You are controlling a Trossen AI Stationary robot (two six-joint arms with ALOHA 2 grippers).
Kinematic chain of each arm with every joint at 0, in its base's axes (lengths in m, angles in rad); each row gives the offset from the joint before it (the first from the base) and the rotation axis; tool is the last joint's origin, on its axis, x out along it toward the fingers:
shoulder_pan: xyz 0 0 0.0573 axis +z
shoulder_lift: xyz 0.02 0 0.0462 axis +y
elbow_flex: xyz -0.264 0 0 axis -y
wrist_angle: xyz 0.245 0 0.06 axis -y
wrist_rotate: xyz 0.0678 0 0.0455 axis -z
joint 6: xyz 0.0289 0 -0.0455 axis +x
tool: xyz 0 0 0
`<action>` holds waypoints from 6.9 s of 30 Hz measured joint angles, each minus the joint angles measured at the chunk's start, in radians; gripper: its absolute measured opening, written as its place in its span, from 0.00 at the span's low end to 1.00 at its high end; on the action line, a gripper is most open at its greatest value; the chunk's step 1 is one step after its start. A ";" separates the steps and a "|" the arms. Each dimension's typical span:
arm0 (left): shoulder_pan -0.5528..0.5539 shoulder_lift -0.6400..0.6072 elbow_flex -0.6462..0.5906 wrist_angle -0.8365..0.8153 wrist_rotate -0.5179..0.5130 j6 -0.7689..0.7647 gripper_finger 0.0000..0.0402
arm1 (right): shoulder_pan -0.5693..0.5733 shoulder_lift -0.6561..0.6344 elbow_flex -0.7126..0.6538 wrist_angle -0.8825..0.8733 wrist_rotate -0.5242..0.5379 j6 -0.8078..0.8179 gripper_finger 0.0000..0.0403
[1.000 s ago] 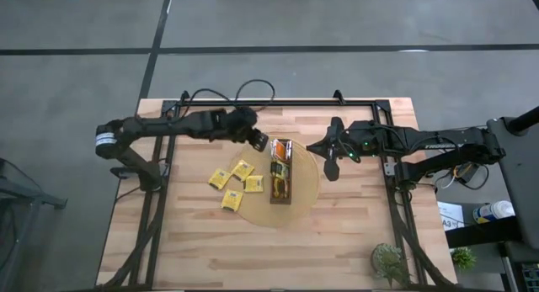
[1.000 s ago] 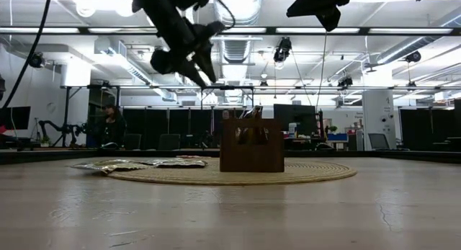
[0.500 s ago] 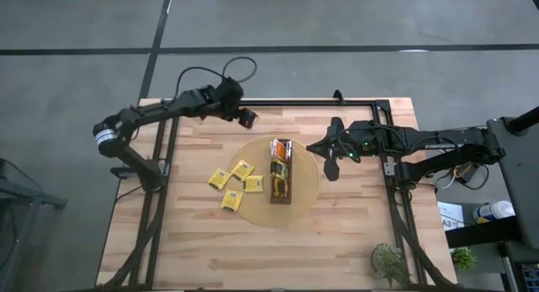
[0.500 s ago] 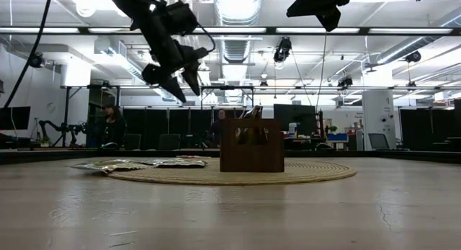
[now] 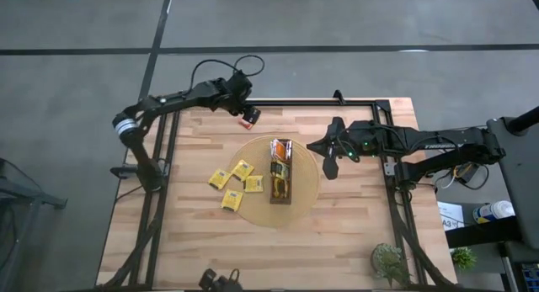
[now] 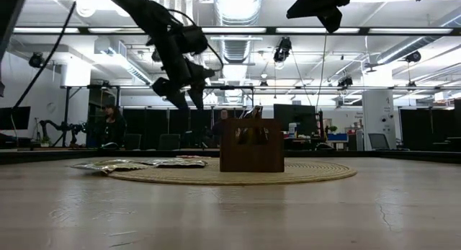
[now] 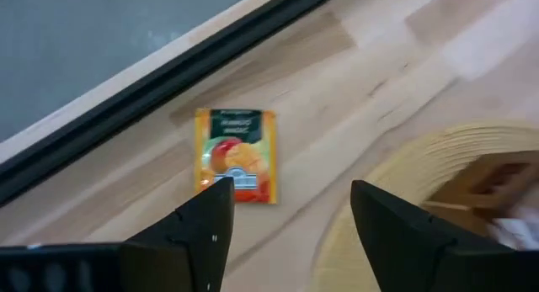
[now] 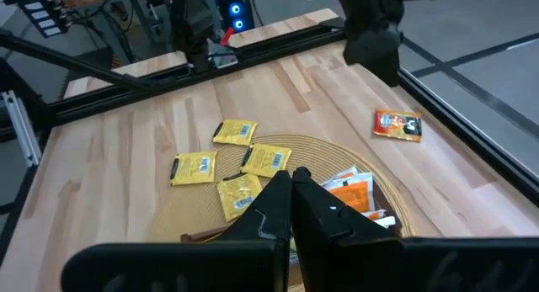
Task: Pick & Place Tea
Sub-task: Put the orange tea bag into the bottom section of the wooden organizer
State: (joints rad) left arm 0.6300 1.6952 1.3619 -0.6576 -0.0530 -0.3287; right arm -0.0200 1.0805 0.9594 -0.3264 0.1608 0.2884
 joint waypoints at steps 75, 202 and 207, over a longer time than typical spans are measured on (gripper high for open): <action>0.151 0.529 0.403 -0.252 0.049 0.304 0.00 | 0.000 0.000 0.000 0.001 0.052 0.110 0.02; -0.421 0.002 0.548 0.074 0.212 0.230 0.00 | 0.002 0.002 -0.001 0.211 0.067 0.210 0.36; -0.440 0.002 0.548 0.087 0.211 0.230 0.00 | 0.002 0.002 0.005 0.211 0.071 0.252 0.45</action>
State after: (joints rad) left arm 0.1897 1.6970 1.9102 -0.5708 0.1575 -0.0986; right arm -0.0177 1.0821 0.9648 -0.1149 0.2321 0.5405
